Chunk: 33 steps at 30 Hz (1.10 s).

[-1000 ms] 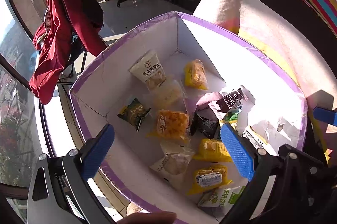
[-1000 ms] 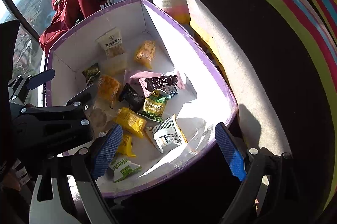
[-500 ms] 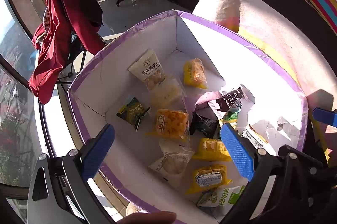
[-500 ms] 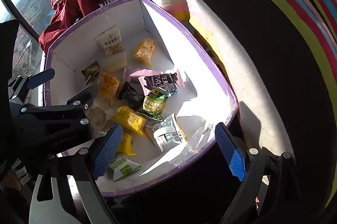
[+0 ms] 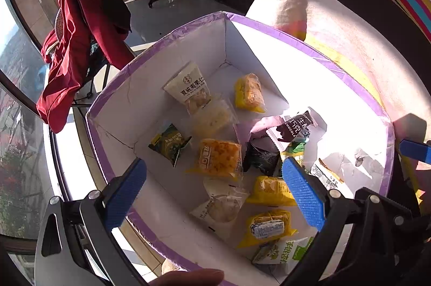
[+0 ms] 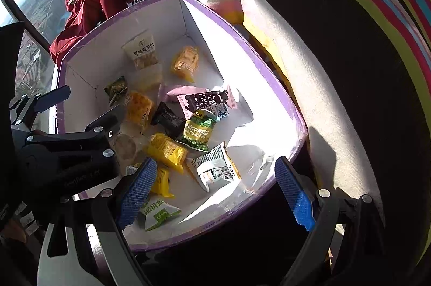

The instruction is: Organize snacks

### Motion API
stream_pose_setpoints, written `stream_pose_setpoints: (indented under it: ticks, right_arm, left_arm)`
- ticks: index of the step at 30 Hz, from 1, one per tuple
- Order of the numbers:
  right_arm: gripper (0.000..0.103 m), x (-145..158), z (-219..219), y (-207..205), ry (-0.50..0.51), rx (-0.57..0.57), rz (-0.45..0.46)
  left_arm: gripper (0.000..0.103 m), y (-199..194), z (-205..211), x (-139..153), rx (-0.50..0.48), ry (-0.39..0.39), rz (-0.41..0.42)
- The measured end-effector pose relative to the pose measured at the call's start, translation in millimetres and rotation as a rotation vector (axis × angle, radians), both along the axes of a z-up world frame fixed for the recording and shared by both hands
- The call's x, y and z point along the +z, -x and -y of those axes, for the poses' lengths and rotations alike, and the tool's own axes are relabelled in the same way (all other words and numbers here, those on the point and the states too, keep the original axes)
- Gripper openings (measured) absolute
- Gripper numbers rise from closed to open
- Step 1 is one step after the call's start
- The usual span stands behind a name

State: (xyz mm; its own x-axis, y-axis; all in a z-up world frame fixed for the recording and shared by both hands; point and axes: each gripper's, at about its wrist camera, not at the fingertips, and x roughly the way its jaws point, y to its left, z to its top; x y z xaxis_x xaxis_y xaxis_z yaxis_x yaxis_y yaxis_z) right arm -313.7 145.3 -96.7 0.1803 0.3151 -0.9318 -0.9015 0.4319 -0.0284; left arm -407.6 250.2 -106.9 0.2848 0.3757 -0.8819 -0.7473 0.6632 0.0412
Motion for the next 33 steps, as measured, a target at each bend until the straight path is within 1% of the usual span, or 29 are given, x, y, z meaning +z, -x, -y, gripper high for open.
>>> stream_pose_setpoints:
  ticks: [10,20,22,33]
  right_arm:
    - [0.087,-1.6,0.5,-0.4,0.004,-0.001,-0.003]
    - [0.087,-2.7,0.3,0.1,0.007,-0.002,-0.005]
    - [0.087,-2.8,0.4,0.3,0.007,-0.001,-0.005]
    - [0.087,-3.7,0.8,0.8,0.01,-0.001,-0.008]
  left_arm:
    - [0.101,0.3,-0.9,-0.3,0.001,0.004,0.002]
    - [0.101,2.3,-4.1,-3.0,0.009,0.03,0.009]
    - [0.101,2.8,-2.7,-2.2,0.008,0.018,0.014]
    - [0.101,-0.5,-2.1,-5.1,-0.003,0.033,-0.003]
